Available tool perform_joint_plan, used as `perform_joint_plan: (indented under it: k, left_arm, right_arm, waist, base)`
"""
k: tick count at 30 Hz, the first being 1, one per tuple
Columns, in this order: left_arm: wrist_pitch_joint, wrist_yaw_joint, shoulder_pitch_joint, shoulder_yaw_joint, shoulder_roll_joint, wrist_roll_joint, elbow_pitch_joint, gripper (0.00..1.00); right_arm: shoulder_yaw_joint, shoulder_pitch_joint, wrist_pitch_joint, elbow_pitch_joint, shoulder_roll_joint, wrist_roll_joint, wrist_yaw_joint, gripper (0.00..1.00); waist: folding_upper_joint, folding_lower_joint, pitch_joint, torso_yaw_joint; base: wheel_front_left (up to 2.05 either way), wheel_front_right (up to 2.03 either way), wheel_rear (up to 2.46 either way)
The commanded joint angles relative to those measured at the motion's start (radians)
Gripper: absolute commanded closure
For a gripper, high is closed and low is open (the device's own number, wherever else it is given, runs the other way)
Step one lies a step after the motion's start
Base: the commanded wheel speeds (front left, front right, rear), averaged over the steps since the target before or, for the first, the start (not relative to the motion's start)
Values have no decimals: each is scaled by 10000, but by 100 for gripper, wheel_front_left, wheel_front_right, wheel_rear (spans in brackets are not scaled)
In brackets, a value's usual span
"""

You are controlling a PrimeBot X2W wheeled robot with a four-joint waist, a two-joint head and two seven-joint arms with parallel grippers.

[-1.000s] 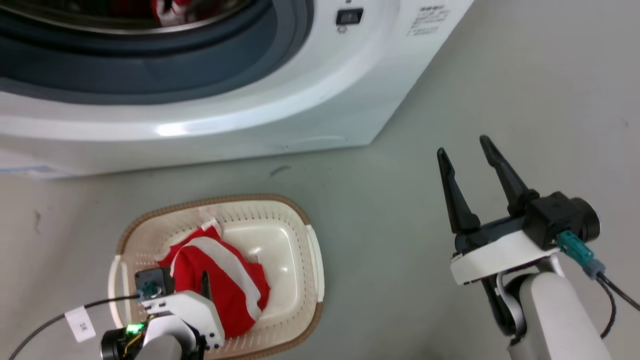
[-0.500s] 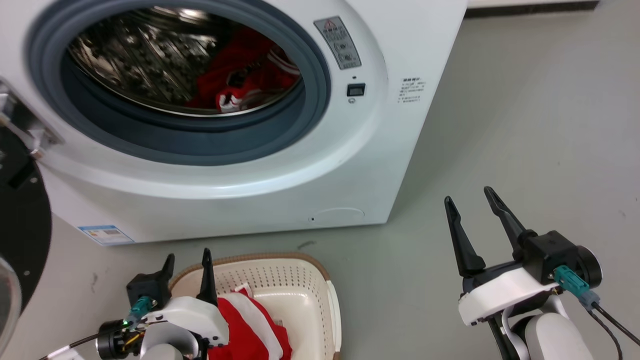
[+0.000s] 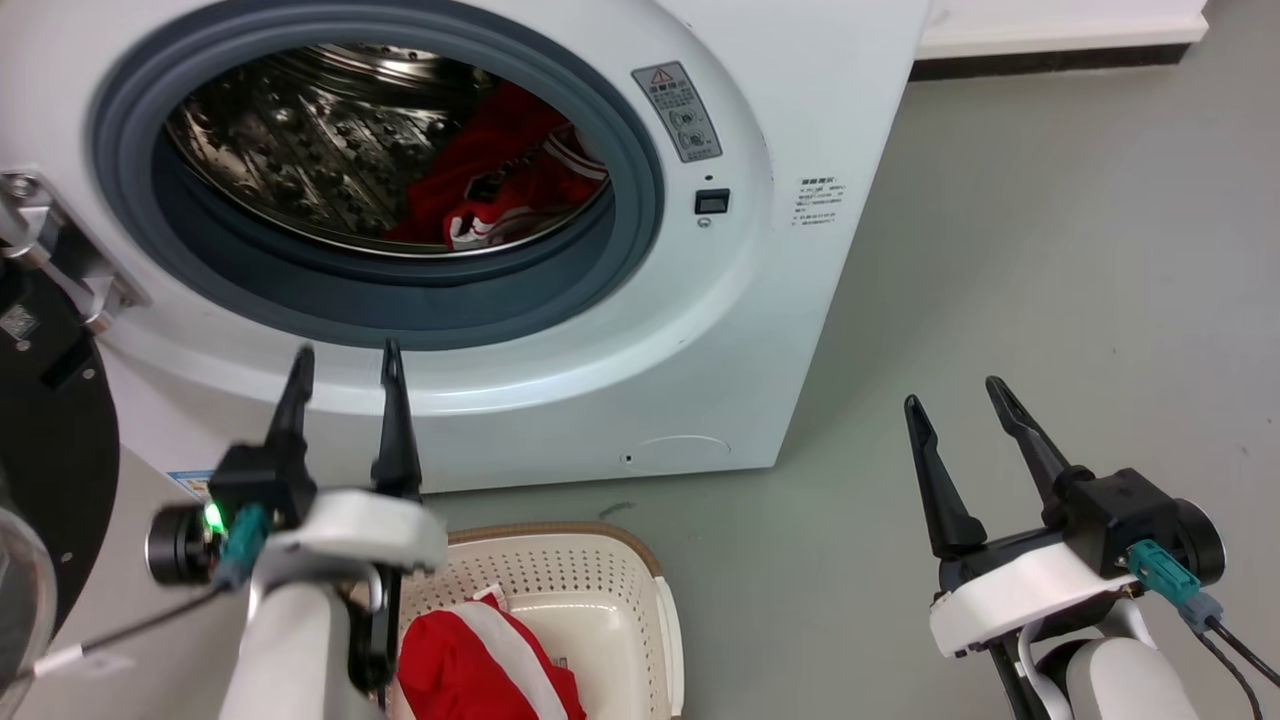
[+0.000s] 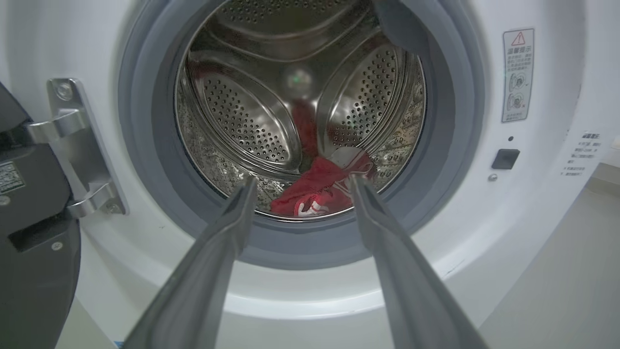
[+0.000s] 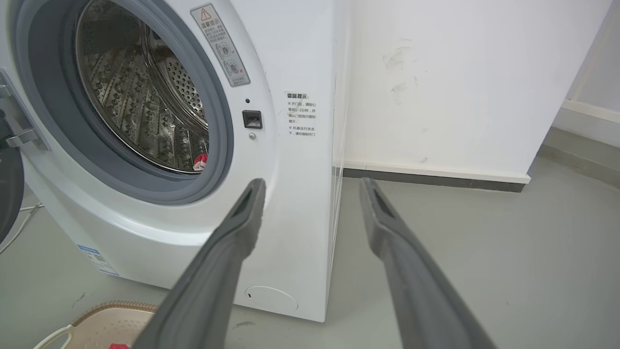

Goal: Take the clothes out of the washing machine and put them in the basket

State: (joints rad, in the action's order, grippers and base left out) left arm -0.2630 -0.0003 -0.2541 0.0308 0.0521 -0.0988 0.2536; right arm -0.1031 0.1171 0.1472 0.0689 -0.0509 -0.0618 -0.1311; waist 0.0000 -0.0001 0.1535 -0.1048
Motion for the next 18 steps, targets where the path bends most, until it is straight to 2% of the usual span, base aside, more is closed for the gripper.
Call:
perform_joint_plan:
  k: [1, 7, 18]
  left_arm:
    - [-24, -44, -223, 21, 59, 78, 78, 0]
    - [-26, -342, -1826, 28, 555, 275, 1464, 0]
    - [506, -689, -5200, -33, 1837, 401, 5362, 0]
  right_arm:
    - [-22, -55, 4, -48, 14, -18, 7, 0]
    - [-203, 241, 87, -70, 12, -159, 7, 0]
    - [-449, 844, 502, 201, 15, -567, 7, 0]
  waist:
    - [0, 1, 96, -65]
    - [0, 1, 610, -480]
    - [0, 1, 2079, -1379]
  base:
    - [0, 0, 0]
    - [0, 0, 0]
    - [0, 0, 0]
